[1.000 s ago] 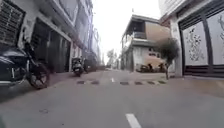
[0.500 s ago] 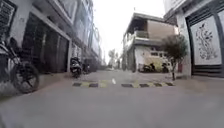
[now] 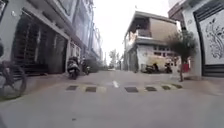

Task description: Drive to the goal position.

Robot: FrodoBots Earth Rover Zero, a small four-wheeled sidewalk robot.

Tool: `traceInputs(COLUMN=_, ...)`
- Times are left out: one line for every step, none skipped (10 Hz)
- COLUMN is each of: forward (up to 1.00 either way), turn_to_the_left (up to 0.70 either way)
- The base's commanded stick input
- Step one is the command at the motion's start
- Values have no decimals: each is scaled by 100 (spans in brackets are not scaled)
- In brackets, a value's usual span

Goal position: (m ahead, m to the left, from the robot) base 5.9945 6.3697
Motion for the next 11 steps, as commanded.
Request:
traceInputs(forward=100, turn_to_the_left=6)
traceInputs(forward=100, turn_to_the_left=6)
traceInputs(forward=100, turn_to_the_left=6)
traceInputs(forward=100, turn_to_the_left=-3)
traceInputs(forward=100, turn_to_the_left=-25)
traceInputs(forward=100, turn_to_the_left=-32)
traceInputs(forward=100, turn_to_the_left=-22)
traceInputs(forward=100, turn_to_the_left=6)
traceInputs(forward=100, turn_to_the_left=6)
traceInputs(forward=100, turn_to_the_left=6)
traceInputs(forward=100, turn_to_the_left=6)
